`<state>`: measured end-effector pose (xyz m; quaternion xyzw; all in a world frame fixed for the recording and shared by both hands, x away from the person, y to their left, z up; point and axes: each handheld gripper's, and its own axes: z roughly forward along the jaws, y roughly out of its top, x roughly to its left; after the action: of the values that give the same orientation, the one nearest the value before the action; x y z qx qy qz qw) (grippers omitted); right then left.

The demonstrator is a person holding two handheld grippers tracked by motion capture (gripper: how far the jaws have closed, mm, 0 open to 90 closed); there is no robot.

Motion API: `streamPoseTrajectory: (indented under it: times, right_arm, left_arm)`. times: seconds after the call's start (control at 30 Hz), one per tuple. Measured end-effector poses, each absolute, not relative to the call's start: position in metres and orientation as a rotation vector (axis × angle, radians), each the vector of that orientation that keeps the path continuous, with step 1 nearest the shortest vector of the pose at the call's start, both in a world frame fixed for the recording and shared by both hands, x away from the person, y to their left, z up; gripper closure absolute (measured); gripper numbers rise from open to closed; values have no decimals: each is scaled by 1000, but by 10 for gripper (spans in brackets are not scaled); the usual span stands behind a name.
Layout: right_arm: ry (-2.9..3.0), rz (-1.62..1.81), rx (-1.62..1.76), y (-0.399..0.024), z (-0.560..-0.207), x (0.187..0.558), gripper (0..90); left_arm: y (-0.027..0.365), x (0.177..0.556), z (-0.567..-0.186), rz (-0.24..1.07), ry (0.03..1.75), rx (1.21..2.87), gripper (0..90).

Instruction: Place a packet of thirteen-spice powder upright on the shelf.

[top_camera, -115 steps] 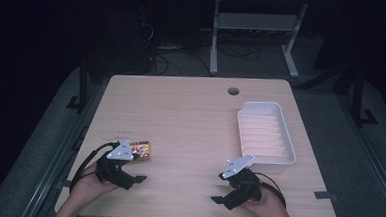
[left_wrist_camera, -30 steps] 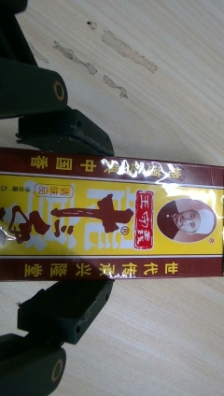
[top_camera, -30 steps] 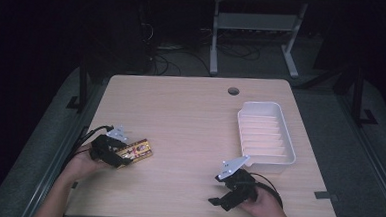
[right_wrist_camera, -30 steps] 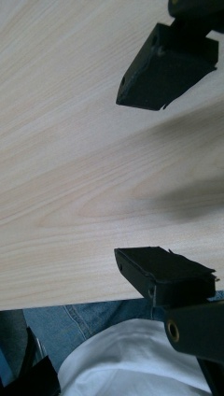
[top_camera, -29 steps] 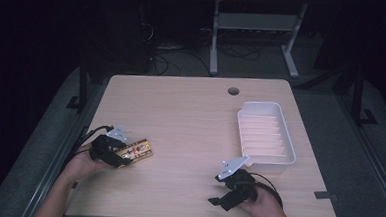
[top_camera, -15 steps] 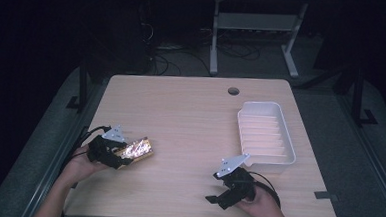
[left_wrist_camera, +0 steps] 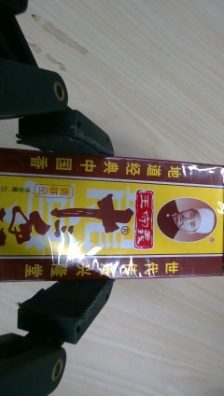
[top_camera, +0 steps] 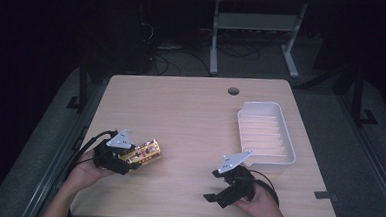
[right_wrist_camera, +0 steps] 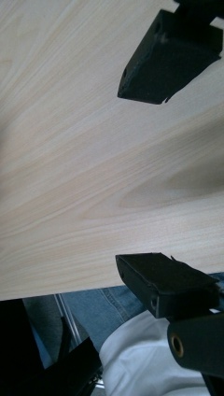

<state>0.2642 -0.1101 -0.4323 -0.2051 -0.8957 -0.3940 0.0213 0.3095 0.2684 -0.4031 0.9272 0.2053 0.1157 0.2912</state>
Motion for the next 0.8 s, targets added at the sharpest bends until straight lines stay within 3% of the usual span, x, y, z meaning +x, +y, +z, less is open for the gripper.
streamPoseTrajectory:
  times: [0.8]
  right_arm:
    - [-2695, -1260, -701, -108, -423, 274, 142]
  left_arm:
    - [228, 279, -401, 318, 442, 2419, 325]
